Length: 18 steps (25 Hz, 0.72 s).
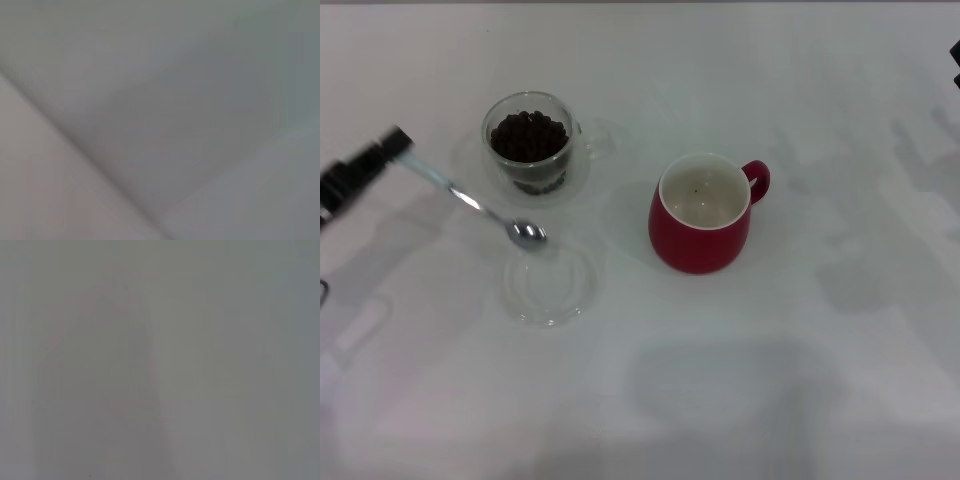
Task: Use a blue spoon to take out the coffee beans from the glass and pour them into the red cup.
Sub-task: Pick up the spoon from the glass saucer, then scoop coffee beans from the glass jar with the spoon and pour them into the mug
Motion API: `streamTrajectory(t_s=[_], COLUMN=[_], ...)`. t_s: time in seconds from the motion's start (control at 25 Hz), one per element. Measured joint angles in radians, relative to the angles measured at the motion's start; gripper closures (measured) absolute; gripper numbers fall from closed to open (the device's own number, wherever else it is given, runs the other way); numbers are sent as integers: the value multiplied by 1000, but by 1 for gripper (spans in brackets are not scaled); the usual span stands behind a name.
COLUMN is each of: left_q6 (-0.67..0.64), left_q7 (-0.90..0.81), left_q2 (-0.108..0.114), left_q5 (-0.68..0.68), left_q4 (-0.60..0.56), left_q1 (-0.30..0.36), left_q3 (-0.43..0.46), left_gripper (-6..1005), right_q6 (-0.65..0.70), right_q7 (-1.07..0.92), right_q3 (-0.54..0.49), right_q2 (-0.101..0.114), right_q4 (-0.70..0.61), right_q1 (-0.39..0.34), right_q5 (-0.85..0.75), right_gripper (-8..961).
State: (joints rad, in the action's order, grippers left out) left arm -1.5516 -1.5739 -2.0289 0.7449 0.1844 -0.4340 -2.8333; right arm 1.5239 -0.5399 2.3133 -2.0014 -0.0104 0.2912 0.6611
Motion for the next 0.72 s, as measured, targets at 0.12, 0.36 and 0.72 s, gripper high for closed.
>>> streamTrajectory(t_s=[0.12, 0.36, 0.72], left_q6=[-58, -83, 62], left_q7=[19, 77, 167], left_q2=[10, 35, 42], left_q5=[94, 214, 100], left_q4=[12, 86, 99], left_q1=[-3, -93, -252], left_q3=[-3, -7, -11], left_gripper=[877, 876, 876], right_q6=[1, 2, 3], right_q7=[0, -1, -2], right_q3=[0, 0, 0], right_q2=[0, 0, -3], right_q4=[0, -2, -3], right_q1=[-1, 2, -9], right_q5=[0, 1, 3], right_gripper=[319, 319, 319])
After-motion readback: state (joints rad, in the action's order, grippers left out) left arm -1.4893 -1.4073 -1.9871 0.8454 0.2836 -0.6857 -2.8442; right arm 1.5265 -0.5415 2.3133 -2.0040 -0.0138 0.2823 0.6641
